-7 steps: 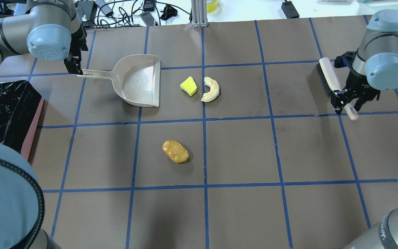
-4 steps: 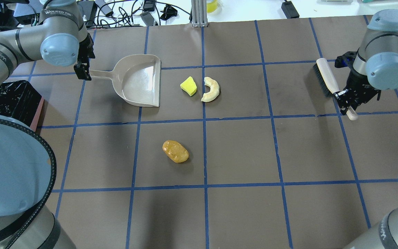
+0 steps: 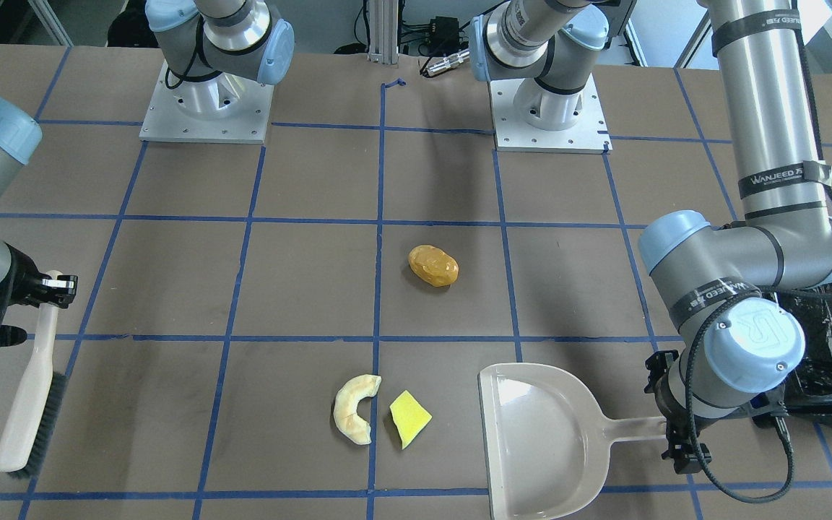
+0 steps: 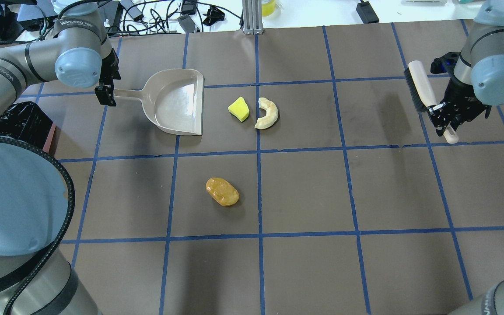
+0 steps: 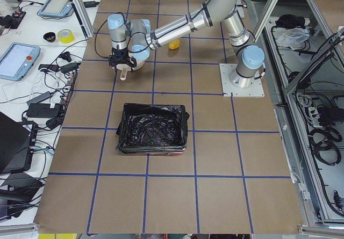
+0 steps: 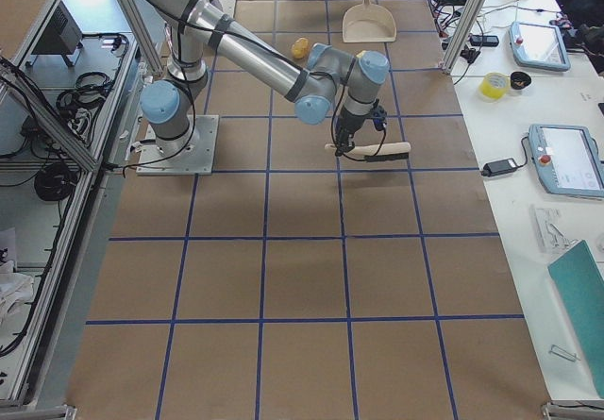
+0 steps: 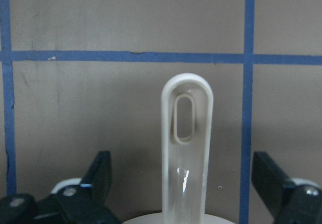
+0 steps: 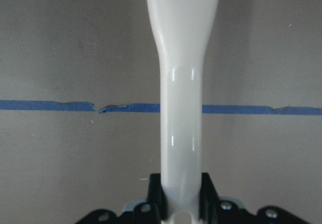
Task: Sweep and dump trash into bin
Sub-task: 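Lift the white brush with the right gripper toward the sponge and apple slice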
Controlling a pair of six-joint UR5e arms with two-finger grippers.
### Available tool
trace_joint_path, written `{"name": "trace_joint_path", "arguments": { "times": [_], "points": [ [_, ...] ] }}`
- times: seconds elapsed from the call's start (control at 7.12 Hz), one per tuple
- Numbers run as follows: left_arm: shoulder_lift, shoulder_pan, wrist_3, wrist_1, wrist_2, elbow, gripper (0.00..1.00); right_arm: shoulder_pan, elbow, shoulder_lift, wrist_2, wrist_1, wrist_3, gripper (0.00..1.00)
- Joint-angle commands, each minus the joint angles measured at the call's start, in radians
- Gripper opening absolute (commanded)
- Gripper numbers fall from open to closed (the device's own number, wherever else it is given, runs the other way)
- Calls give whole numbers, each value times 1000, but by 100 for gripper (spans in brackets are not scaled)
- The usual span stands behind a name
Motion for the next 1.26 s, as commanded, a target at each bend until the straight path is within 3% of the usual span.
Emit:
{"name": "trace_joint_path", "arguments": {
  "times": [0.0, 0.42, 0.56, 0.84, 1.12],
  "points": [
    [-8, 0, -9, 4, -1, -5, 100, 159, -1, -28, -2, 48, 227, 10],
    [-6, 0, 3, 4, 2, -30, 97, 427, -9, -10, 23, 58, 669, 10],
    [-6, 0, 14, 4, 2, -40, 85, 498, -20, 19, 25, 55, 768, 10],
    [-2, 0, 5, 24, -1, -44, 0, 572, -76, 68, 139, 57, 928, 9],
    [12, 0, 41, 29, 1, -41, 0, 586, -95, 95, 184, 58, 949, 9]
  ]
}}
